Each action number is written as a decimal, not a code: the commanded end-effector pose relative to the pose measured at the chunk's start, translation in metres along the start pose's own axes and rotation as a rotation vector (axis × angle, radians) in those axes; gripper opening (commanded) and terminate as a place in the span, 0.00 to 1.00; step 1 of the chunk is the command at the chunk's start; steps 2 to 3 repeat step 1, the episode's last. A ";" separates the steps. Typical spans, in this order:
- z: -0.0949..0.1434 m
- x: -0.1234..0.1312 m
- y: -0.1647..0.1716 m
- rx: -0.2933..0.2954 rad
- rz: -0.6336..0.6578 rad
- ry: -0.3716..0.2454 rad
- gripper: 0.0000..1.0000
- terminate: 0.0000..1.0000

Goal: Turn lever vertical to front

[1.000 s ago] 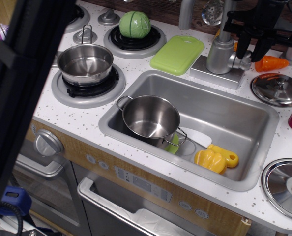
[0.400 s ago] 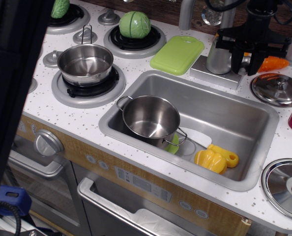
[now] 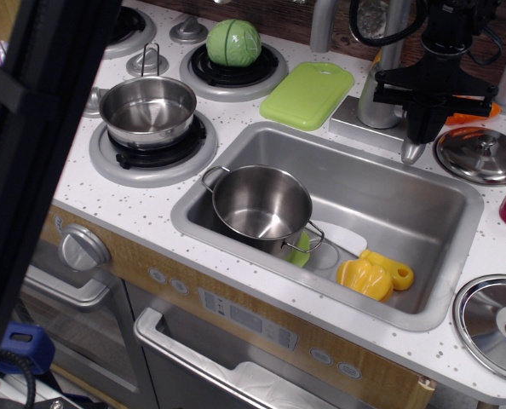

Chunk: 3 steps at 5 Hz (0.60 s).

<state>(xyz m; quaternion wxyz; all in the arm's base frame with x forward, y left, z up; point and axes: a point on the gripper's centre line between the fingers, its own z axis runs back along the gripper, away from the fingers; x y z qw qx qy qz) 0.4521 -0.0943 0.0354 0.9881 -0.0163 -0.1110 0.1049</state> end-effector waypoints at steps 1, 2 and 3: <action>0.032 0.005 -0.007 0.043 -0.019 -0.033 1.00 1.00; 0.032 0.005 -0.007 0.043 -0.019 -0.033 1.00 1.00; 0.032 0.005 -0.007 0.043 -0.019 -0.033 1.00 1.00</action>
